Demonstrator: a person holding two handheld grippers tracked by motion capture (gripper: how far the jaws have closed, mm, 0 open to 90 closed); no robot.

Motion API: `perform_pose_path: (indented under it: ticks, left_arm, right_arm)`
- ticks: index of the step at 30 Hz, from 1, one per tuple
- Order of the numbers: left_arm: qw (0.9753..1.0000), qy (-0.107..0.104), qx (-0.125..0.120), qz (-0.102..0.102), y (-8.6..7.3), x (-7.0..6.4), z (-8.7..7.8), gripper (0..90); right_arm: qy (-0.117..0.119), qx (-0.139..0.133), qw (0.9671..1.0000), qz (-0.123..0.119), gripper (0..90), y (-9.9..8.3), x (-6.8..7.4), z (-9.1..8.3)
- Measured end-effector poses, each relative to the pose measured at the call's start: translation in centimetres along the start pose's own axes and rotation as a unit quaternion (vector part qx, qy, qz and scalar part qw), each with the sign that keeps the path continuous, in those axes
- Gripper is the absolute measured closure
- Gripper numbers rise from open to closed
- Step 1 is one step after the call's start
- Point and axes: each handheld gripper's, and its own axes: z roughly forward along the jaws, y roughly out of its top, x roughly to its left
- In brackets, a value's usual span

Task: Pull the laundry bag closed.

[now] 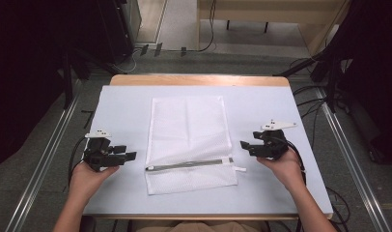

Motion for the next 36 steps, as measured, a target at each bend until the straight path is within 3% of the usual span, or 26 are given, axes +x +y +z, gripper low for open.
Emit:
perform_pose_path:
  ticks: [3,9,25,29,36]
  left_arm:
    - [0.9999,-0.004,-0.006,-0.009,-0.02,0.25,-0.11,42.5]
    - [0.9998,-0.017,0.001,-0.008,-0.16,0.23,0.09,42.6]
    - [0.9998,-0.02,0.003,-0.009,-0.28,0.36,0.08,41.2]
    - [0.9998,-0.019,0.005,-0.008,-0.32,0.43,0.07,41.2]
    - [0.9996,-0.024,0.008,-0.013,-0.3,0.43,0.1,41.2]
  right_arm:
    - [-0.001,0.0,1.0,0.002,37.7,0.01,0.07,-0.04]
    - [-0.003,0.003,1.0,0.003,39.4,-0.02,0.13,-0.11]
    - [0.002,0.016,0.9999,0.001,42.4,-0.07,0.42,0.1]
    - [0.008,0.03,0.9995,0.007,44.2,-0.13,0.42,0.28]
    - [0.01,0.036,0.9993,-0.002,44.3,-0.13,0.64,0.39]
